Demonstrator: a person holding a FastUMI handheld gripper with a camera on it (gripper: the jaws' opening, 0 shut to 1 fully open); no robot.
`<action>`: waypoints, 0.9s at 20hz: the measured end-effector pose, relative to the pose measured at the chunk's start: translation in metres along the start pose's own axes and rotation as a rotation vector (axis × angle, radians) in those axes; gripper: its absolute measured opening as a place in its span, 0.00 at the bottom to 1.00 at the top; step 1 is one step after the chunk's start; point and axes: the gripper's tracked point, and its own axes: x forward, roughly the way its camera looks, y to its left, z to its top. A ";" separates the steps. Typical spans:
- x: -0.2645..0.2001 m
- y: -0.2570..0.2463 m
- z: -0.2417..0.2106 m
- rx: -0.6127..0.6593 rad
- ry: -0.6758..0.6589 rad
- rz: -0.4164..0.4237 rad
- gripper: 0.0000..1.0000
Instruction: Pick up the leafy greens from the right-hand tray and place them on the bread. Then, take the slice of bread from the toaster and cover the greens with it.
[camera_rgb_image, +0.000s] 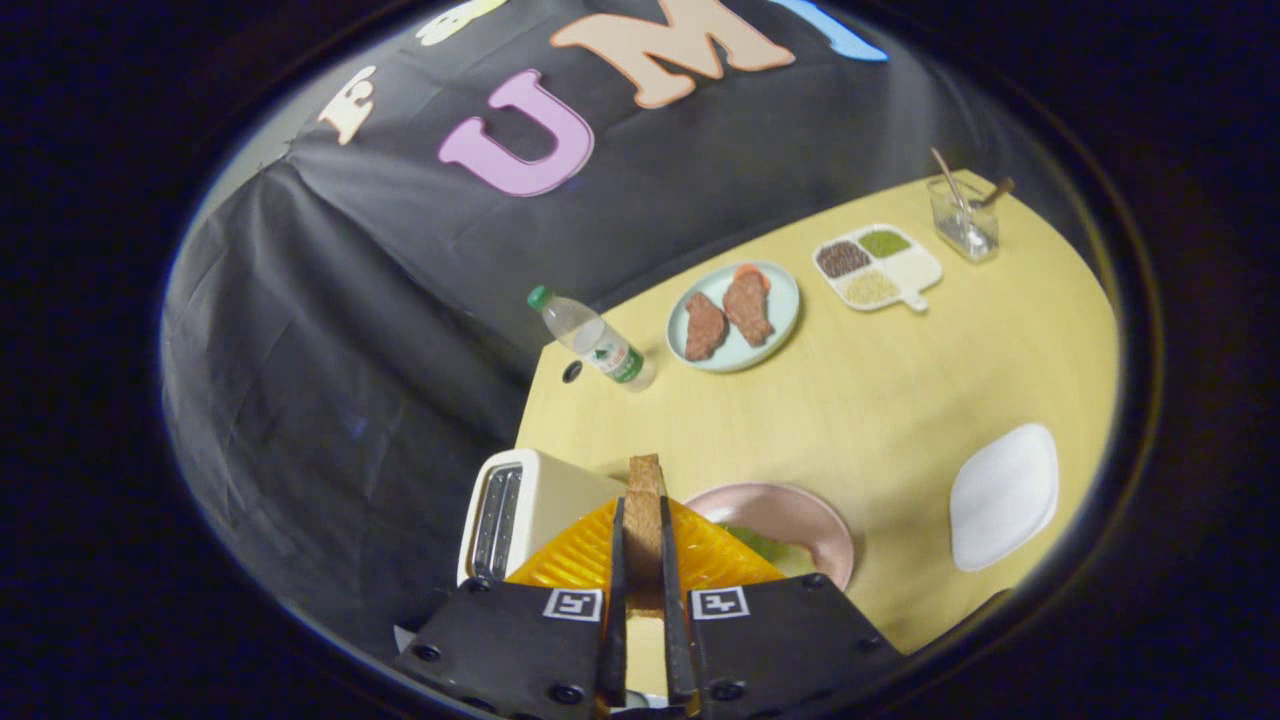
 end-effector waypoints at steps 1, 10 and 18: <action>0.006 -0.003 -0.009 0.015 0.011 0.006 0.18; 0.038 -0.028 -0.046 0.105 0.027 0.037 0.18; 0.043 -0.079 -0.058 0.061 0.029 -0.089 0.19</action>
